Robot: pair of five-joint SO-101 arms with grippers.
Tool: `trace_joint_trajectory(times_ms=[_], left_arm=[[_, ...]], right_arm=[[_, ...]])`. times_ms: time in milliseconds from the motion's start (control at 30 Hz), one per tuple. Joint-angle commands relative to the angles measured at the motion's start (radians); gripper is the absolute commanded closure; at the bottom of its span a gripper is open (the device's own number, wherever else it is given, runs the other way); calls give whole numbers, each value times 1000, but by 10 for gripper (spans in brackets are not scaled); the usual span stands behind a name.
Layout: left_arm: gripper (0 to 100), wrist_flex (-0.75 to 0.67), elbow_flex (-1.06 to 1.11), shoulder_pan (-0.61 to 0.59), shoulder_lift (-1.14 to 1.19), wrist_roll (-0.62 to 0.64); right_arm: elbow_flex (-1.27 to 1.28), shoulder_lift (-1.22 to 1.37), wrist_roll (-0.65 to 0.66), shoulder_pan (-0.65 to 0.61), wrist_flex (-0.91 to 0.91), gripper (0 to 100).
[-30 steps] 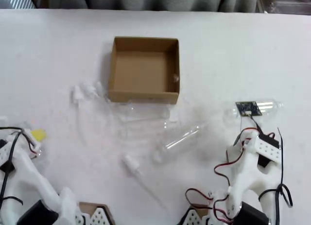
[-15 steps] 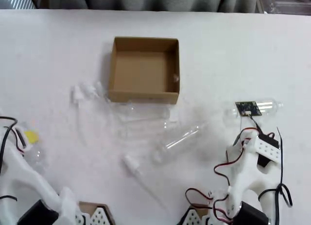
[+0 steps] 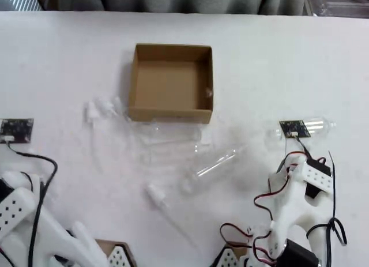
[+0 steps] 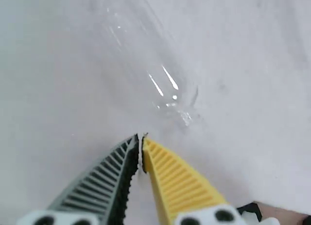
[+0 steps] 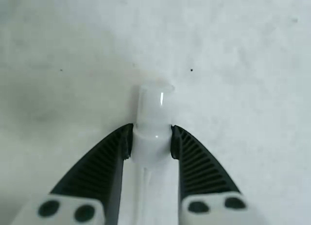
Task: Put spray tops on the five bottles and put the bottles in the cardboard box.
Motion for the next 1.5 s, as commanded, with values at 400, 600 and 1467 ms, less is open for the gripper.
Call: trace_joint_trajectory(times_ms=[400, 600, 1467], left_arm=[[978, -241, 180, -4, 74, -44], [978, -334, 175, 35, 219, -44], [976, -408, 112, 492, 309, -34]], right_arm=[[9, -2, 12, 2, -27, 982], [9, -2, 12, 2, -25, 982], [9, -2, 12, 2, -25, 982]])
